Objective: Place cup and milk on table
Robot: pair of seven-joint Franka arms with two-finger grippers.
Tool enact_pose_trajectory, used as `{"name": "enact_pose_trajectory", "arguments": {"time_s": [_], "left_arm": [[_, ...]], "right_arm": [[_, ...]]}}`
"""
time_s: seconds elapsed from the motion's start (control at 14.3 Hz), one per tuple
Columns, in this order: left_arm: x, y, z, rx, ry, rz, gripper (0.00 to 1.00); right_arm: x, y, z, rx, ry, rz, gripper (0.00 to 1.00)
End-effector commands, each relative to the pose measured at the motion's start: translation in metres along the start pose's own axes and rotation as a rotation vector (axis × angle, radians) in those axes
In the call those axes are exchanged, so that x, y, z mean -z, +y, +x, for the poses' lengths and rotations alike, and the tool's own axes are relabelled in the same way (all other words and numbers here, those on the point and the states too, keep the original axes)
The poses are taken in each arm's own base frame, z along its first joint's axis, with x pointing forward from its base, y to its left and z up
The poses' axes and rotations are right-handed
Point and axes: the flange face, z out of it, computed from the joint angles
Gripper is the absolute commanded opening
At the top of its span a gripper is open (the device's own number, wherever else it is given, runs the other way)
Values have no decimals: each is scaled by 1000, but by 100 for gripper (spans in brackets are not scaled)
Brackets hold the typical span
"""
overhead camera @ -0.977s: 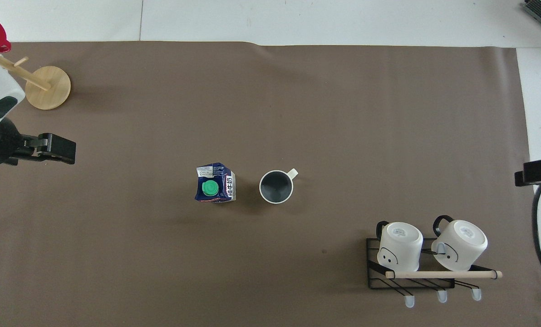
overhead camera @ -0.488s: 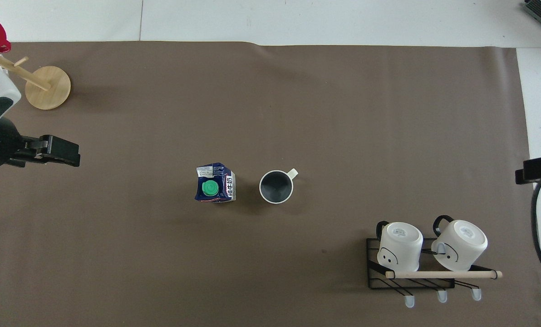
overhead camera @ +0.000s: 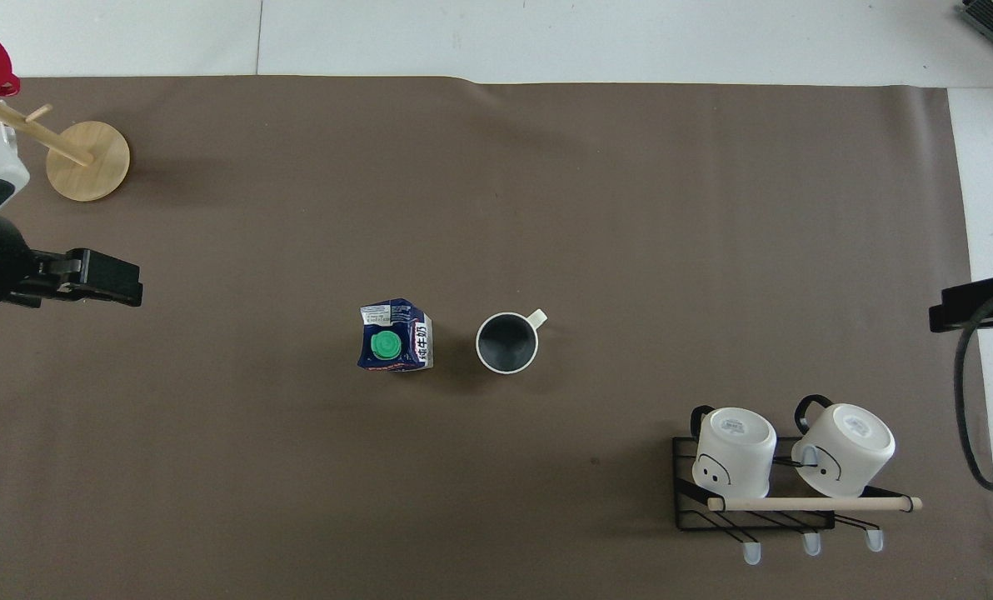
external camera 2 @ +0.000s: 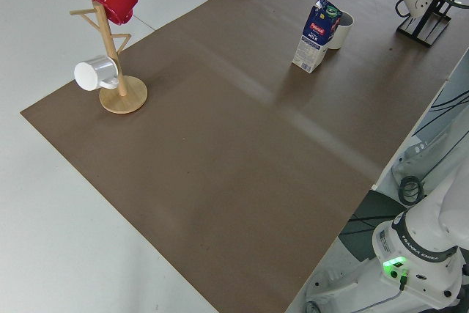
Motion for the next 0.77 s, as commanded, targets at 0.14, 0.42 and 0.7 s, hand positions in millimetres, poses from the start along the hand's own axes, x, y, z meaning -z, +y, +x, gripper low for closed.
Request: {"name": "enact_pose_trajectory", "arguments": {"time_s": [0.14,0.42,0.7], "left_arm": [[7,-10,-3,5,-6,-10,100],[6,-10,-3,5,-6,-10,100],[7,-9,-4,3,-6,-10,100]], "right_arm": [[-1,2,-2,13,0,-11,100],[0,2,-2,10,0,5,100],[0,3,-2,7,1,5,100]]}}
